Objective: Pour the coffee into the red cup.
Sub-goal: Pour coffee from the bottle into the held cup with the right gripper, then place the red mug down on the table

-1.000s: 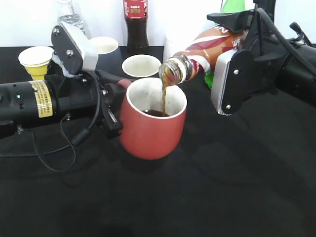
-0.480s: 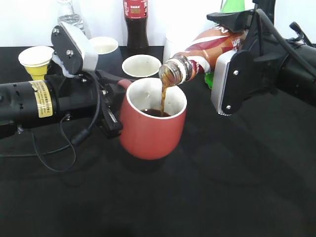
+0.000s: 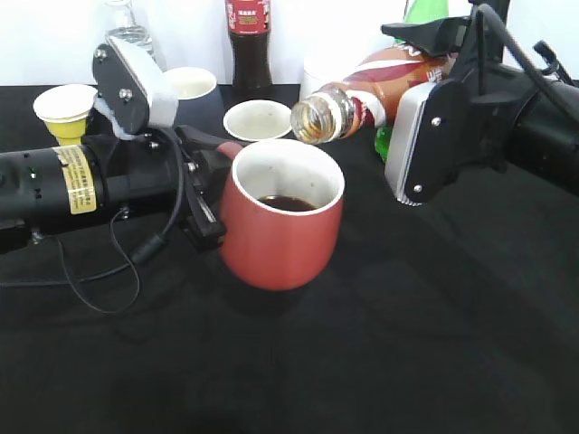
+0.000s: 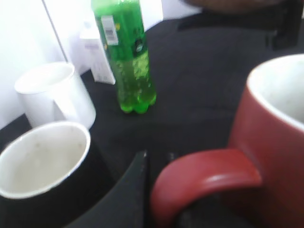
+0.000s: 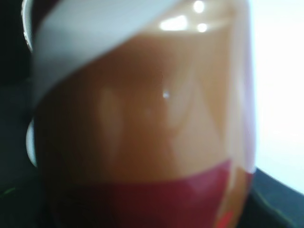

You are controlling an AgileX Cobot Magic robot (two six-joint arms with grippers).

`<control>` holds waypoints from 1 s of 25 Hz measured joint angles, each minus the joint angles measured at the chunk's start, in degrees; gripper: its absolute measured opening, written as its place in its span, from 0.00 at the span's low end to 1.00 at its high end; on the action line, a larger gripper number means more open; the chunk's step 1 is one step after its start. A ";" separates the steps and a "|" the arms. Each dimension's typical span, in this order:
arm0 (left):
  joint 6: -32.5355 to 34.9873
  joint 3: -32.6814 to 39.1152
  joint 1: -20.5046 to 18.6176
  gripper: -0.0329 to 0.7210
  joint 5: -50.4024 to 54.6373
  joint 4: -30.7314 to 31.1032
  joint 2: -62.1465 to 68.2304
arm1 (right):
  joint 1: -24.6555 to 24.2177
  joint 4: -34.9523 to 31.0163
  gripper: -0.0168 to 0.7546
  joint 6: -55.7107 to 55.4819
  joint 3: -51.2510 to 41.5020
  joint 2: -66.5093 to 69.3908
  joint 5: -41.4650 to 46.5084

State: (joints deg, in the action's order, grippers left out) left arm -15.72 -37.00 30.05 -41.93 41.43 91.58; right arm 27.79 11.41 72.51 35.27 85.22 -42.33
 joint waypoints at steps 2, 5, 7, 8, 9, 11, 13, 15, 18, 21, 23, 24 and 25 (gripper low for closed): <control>0.00 0.00 0.00 0.13 -0.07 -0.05 0.00 | 0.00 0.00 0.71 -1.99 0.00 0.00 0.00; 0.00 0.00 0.00 0.13 -0.07 -0.05 0.00 | 0.00 0.00 0.71 -4.30 0.00 0.00 -0.05; 0.00 0.00 0.00 0.13 -0.07 -0.05 0.00 | 0.00 -0.05 0.71 -5.98 0.00 0.00 -0.07; 0.00 0.00 0.00 0.13 -0.07 -0.05 0.00 | 0.00 -0.05 0.71 -8.22 0.00 0.00 -0.18; 0.00 0.00 0.00 0.13 -0.07 -0.05 0.00 | 0.00 -0.05 0.71 -11.60 0.00 0.00 -0.83; 0.00 0.00 0.00 0.13 -0.07 -0.05 0.00 | 0.00 -0.05 0.71 -20.41 0.00 0.00 -1.35; 0.00 0.00 0.00 0.13 -0.07 -0.05 0.00 | 0.00 -0.05 0.71 -30.80 0.00 0.00 -1.37; 0.00 0.00 0.00 0.13 -0.12 -0.05 0.00 | 0.00 -0.05 0.71 -41.62 0.00 0.00 -1.37; 0.07 0.00 0.00 0.13 -0.25 -2.69 0.00 | 0.00 -0.05 0.71 -51.67 0.00 0.00 -1.37; 0.21 0.00 -2.96 0.13 -1.51 -5.36 0.00 | 0.00 -0.10 0.71 -57.57 0.00 0.00 -1.37; 0.27 0.00 -6.85 0.13 -3.65 -5.84 0.00 | 0.00 -0.10 0.71 -61.62 0.00 0.00 -1.37; 0.27 0.00 -8.74 0.13 -4.76 -6.02 0.00 | 0.00 -0.10 0.71 -62.31 0.00 0.00 -1.37; 0.27 0.00 -10.25 0.13 -5.00 -6.02 -0.06 | 0.00 -0.15 0.71 -62.45 0.00 0.00 -1.37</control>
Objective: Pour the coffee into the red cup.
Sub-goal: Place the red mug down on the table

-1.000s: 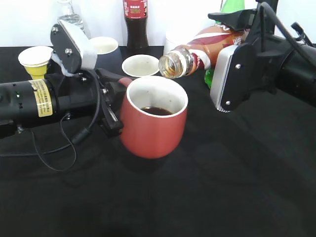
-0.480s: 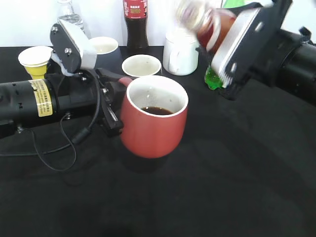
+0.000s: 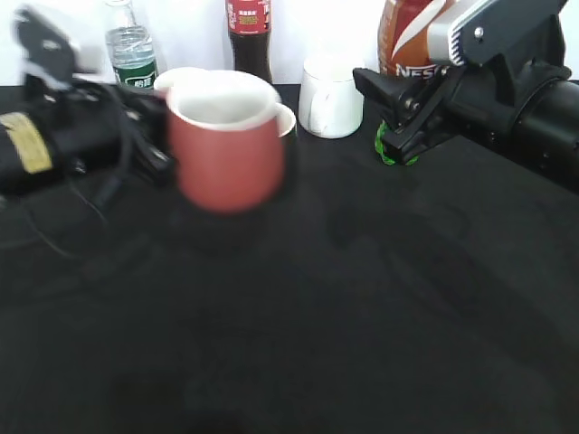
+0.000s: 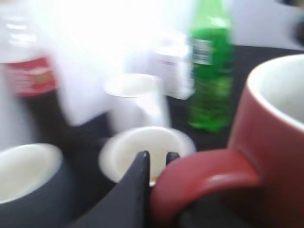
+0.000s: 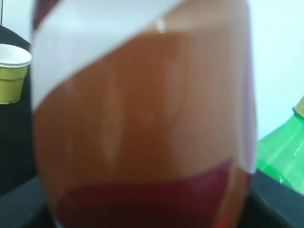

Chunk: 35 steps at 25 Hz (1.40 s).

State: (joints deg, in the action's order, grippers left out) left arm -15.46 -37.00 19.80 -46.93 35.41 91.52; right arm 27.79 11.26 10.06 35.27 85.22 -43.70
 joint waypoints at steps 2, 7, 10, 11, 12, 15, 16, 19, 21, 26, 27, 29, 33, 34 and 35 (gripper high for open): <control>0.00 0.00 -2.89 0.13 -0.05 0.06 -0.49 | 0.00 -0.06 0.71 -0.19 0.00 0.00 0.00; 0.20 0.00 -10.26 0.13 1.45 0.28 -5.71 | 0.00 -0.11 0.71 -0.57 0.00 0.00 -0.04; 0.20 0.00 -15.03 0.13 4.74 0.42 -9.46 | 0.00 -0.11 0.71 -3.29 0.00 0.00 -0.13; 0.20 0.00 -17.02 0.13 5.13 0.20 -10.03 | 0.00 -0.11 0.71 -3.54 0.00 0.00 -0.17; 0.25 0.00 -18.42 0.13 5.27 -0.63 -10.16 | 0.00 -0.11 0.71 -3.71 0.00 0.00 -0.17; 0.37 0.00 -23.62 0.13 5.39 -3.40 -10.27 | 0.00 -0.12 0.71 -3.85 0.00 0.00 -0.17; 0.37 0.00 -25.53 0.13 5.39 -5.32 -10.27 | 0.00 -0.12 0.71 -3.85 0.00 0.00 -0.17; 0.37 0.00 -32.44 0.13 5.02 -7.29 -9.75 | 0.00 -0.12 0.71 -3.85 0.00 0.00 -0.17; 0.42 0.00 -36.91 0.13 3.33 -9.48 -7.53 | 0.00 -0.12 0.71 -3.90 0.00 0.00 -0.19; 2.12 -1.23 -39.71 0.13 -2.58 -13.99 4.02 | 0.00 -0.17 0.71 -3.99 0.00 0.00 -0.19; 2.72 -2.66 -39.71 0.13 -3.03 -14.34 6.81 | 0.00 -0.17 0.71 -4.03 0.00 0.00 -0.19; 2.98 -7.02 -39.71 0.13 -4.04 -15.10 12.41 | 0.00 -0.17 0.71 -4.06 0.00 0.00 -0.19; 3.03 -16.67 -39.71 0.13 -4.55 -15.26 21.76 | 0.00 -0.18 0.71 -4.12 0.00 0.00 -0.19; 3.03 -18.73 -39.71 0.13 -4.55 -15.20 23.71 | 0.00 -0.18 0.71 -4.11 0.00 0.00 -0.19; 3.03 -20.57 -39.71 0.13 -4.50 -14.74 25.52 | 0.00 -0.24 0.71 -4.11 0.00 0.00 -0.19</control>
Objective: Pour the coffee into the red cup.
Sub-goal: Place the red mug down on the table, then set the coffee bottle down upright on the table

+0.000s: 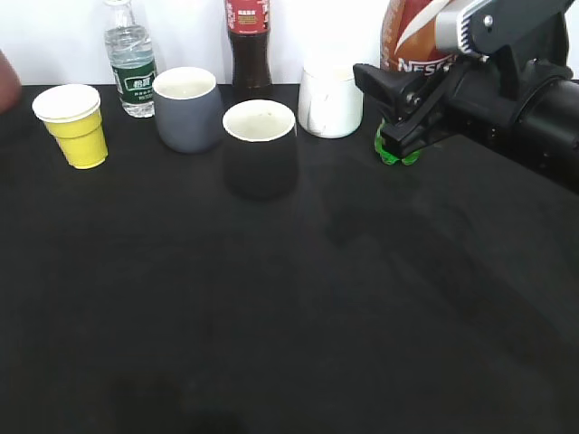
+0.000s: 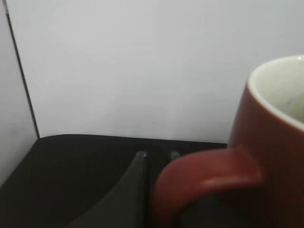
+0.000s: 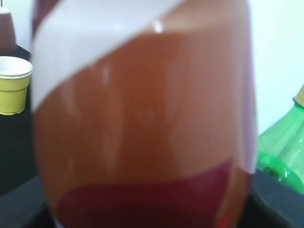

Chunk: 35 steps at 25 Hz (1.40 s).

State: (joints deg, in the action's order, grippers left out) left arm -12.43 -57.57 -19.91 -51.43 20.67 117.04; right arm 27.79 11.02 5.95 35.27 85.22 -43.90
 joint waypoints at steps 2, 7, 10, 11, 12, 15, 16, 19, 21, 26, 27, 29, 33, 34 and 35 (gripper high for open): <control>0.20 -2.93 1.02 0.13 0.00 0.12 2.68 | 0.00 0.00 0.71 0.00 0.00 0.00 0.00; 0.35 -11.16 5.28 0.13 2.04 0.82 9.00 | 0.00 -1.20 0.71 -0.07 0.00 0.00 -0.05; 0.35 -15.67 6.84 0.13 4.50 0.86 12.21 | 0.00 -1.33 0.71 -0.07 0.00 0.00 -0.05; 0.35 -16.61 7.30 0.13 5.69 0.86 13.10 | 0.00 -1.33 0.71 -0.07 0.00 0.00 -0.05; 0.35 -17.61 7.61 0.13 6.69 0.91 14.03 | 0.00 -1.39 0.71 -0.07 0.00 0.00 -0.05; 0.29 -19.15 7.84 0.14 6.59 1.61 15.24 | 0.00 -1.39 0.71 -0.07 0.00 0.00 -0.05; 0.29 -19.35 7.84 0.14 6.67 1.94 15.24 | 0.00 -1.39 0.71 -0.07 0.00 0.00 -0.05; -0.43 -19.52 7.88 0.30 6.88 2.04 15.24 | 0.00 -1.39 0.71 -0.09 0.00 0.00 -0.05; -0.72 -18.74 7.88 0.43 6.82 1.86 15.24 | 0.00 -1.39 0.71 -0.09 0.00 0.00 -0.05; -0.72 -14.93 7.88 0.46 6.70 1.63 12.30 | 0.00 -1.45 0.71 -0.09 0.00 0.00 -0.05; -0.72 -13.60 7.88 0.46 6.70 1.63 11.57 | 0.00 -1.50 0.71 -0.09 0.00 0.00 -0.05; -0.72 -10.60 7.88 0.46 6.70 1.51 10.07 | 0.00 -1.50 0.71 -0.09 0.00 0.00 -0.05; -0.73 -2.60 7.33 0.46 6.70 1.43 3.16 | 0.00 -1.50 0.71 -0.14 0.00 0.00 -0.05; -0.73 0.70 7.25 0.46 6.74 1.38 0.07 | 0.00 -1.50 0.71 -0.40 0.00 0.00 -0.05; -0.73 4.37 7.25 0.46 6.74 1.33 -3.58 | 0.00 -1.50 0.71 -1.21 0.00 0.00 -0.05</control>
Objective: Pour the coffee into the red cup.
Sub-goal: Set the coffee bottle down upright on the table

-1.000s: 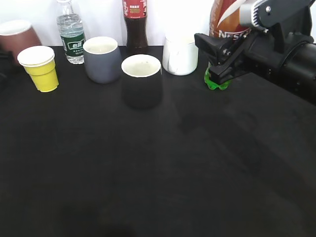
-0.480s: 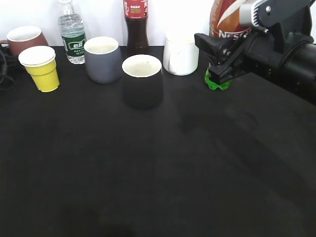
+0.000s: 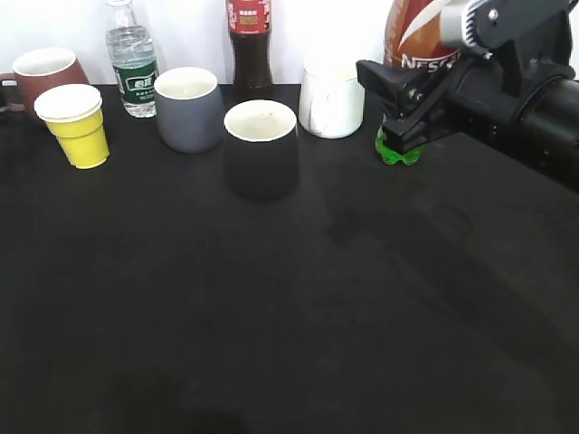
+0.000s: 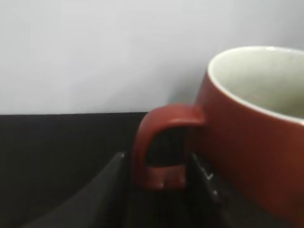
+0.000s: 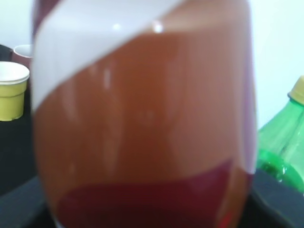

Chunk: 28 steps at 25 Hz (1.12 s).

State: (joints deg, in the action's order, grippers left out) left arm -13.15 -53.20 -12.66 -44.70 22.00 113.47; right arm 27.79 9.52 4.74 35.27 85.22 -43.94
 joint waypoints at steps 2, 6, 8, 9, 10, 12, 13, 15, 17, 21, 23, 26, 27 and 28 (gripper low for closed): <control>0.00 7.12 0.00 0.46 -0.05 0.06 -7.51 | 0.00 -0.04 0.71 -1.08 0.00 0.00 0.00; 0.00 21.10 0.50 0.46 -0.04 0.12 -24.04 | 0.00 -0.04 0.71 -4.18 0.00 0.00 0.00; 0.00 26.15 3.10 0.46 1.63 0.24 -32.93 | 0.00 -0.04 0.71 -5.14 -1.00 -0.13 0.00; 0.00 27.39 4.99 0.46 3.96 0.45 -36.85 | 0.00 -0.06 0.71 -5.79 -2.08 -0.42 0.00; 0.00 27.69 6.87 0.46 6.89 0.84 -40.41 | 0.00 -0.92 0.71 -5.99 -3.64 -1.50 0.09; 0.00 27.71 10.57 0.46 9.92 2.67 -44.65 | 0.00 -7.13 0.71 -5.61 -6.89 -4.82 0.09; 0.00 27.71 12.36 0.46 10.84 2.94 -45.82 | -0.10 -11.16 0.71 -3.67 -8.42 -6.27 0.09; 0.00 27.71 15.70 0.46 12.96 3.05 -46.26 | -0.29 -22.22 0.71 4.18 -10.55 -8.07 0.25; 0.00 27.71 17.87 0.46 13.92 3.05 -46.26 | -0.29 -35.64 0.71 14.83 -10.93 -8.36 0.32; 0.00 27.71 18.24 0.46 13.96 3.05 -46.26 | -5.89 -43.74 0.71 22.10 -10.93 -8.36 0.32; 0.00 27.71 18.24 0.46 13.98 3.05 -46.26 | -12.20 -43.49 0.71 22.10 -10.64 -7.49 0.27; 0.00 27.71 18.24 0.46 14.08 3.05 -46.26 | -17.85 -38.81 0.71 20.89 -7.65 -3.04 0.39; 0.00 27.71 18.24 0.46 14.08 3.05 -46.26 | -18.22 -36.68 0.71 18.66 -6.07 -0.52 0.45; 0.00 27.71 18.24 0.46 14.08 3.05 -46.26 | -18.26 -34.56 0.71 16.00 -3.84 2.12 0.49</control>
State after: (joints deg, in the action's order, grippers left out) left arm -13.15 -25.49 5.58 -30.61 25.05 67.21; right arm 9.52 -25.04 20.74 31.43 87.34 -43.45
